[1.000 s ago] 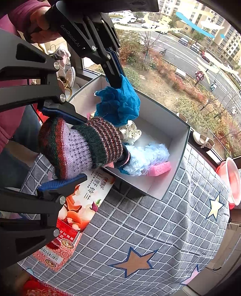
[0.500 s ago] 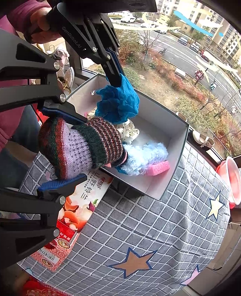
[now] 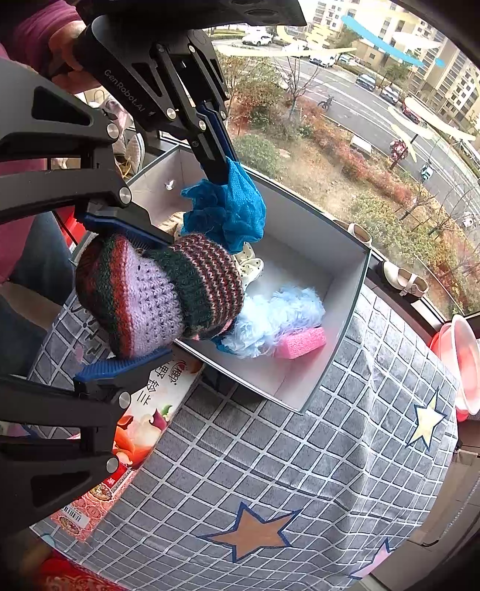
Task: Organize soft objects
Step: 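Carry the blue cloth with the left tool while the right carries the striped sock over the box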
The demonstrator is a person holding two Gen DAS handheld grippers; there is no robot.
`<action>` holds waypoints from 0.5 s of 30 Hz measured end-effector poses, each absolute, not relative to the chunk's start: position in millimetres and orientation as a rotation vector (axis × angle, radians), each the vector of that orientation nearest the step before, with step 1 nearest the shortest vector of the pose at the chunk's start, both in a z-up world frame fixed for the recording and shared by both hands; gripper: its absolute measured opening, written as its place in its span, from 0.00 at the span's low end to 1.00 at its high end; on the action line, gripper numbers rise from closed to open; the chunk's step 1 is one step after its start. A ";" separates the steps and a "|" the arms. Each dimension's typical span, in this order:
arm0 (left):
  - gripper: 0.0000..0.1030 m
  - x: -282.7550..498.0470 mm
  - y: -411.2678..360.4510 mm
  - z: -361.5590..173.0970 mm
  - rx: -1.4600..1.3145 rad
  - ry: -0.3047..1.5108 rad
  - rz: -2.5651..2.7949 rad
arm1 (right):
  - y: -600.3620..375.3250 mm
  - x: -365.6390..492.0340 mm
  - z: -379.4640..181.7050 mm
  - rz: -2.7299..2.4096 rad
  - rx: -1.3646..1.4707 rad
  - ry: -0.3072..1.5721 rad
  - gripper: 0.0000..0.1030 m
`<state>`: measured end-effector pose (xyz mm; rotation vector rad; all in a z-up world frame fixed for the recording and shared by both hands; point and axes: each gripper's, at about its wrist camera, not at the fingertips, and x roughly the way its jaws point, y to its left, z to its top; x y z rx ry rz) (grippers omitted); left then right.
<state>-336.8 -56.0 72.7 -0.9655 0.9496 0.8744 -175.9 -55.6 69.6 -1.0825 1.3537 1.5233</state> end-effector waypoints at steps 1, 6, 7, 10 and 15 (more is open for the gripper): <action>0.10 -336.1 -55.0 71.8 -0.965 0.953 0.874 | -53.5 -176.5 68.9 1.523 -1.084 1.351 0.54; 0.10 -334.7 -50.0 67.5 -0.961 0.966 0.880 | -44.4 -178.0 65.3 1.516 -1.091 1.343 0.54; 0.10 -334.9 -48.7 66.6 -0.961 0.968 0.882 | -42.3 -178.0 64.3 1.514 -1.093 1.340 0.54; 0.10 -335.0 -45.5 63.8 -0.963 0.975 0.890 | -36.1 -179.5 61.7 1.508 -1.108 1.330 0.54; 0.10 -332.3 -40.6 60.7 -0.956 0.990 0.895 | -26.9 -181.4 56.8 1.505 -1.116 1.325 0.54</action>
